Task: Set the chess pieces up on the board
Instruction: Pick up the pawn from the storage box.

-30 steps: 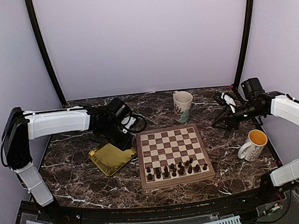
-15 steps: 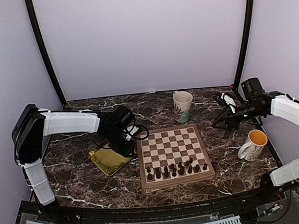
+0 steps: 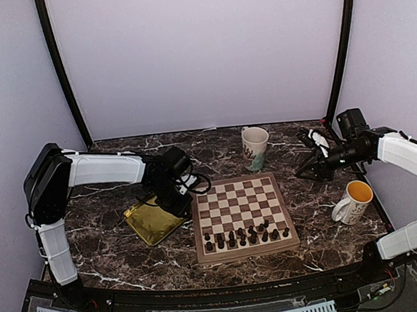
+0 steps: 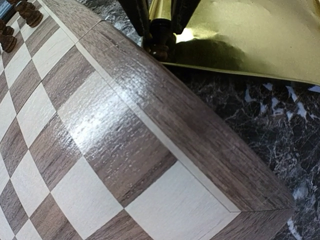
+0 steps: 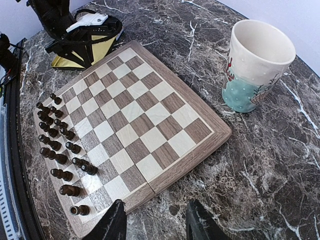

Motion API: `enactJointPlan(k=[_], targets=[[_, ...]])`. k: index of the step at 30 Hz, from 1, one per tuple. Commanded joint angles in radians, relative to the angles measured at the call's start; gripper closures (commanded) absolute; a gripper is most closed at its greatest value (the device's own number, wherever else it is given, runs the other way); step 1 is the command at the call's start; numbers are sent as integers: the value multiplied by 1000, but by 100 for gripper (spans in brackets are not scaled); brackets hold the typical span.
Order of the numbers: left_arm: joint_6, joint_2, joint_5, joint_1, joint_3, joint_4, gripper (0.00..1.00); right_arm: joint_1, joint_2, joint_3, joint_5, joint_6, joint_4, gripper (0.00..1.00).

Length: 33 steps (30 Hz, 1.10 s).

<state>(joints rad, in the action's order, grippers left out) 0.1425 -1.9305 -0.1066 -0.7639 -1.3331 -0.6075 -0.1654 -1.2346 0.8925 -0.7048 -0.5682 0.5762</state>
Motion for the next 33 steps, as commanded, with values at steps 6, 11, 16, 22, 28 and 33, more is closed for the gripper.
enactJointPlan(k=[6, 11, 16, 22, 28, 33], targets=[[-10, -5, 26, 4, -4, -31, 84, 0, -6, 1, 0, -12, 2, 59], [-6, -5, 34, 5, -3, -39, 84, 1, -7, 0, 0, -12, 2, 59], [-15, 6, 54, 7, 3, -51, 83, 1, -8, 0, -2, -14, 3, 59], [-10, 5, 20, 11, 12, -33, 82, 1, -11, 3, -2, -15, 7, 59], [-9, 1, 13, 15, 17, -29, 79, 1, -12, 0, -2, -15, 7, 59], [-18, -1, 5, 15, 31, -36, 74, 1, -17, 2, -4, -16, 9, 59]])
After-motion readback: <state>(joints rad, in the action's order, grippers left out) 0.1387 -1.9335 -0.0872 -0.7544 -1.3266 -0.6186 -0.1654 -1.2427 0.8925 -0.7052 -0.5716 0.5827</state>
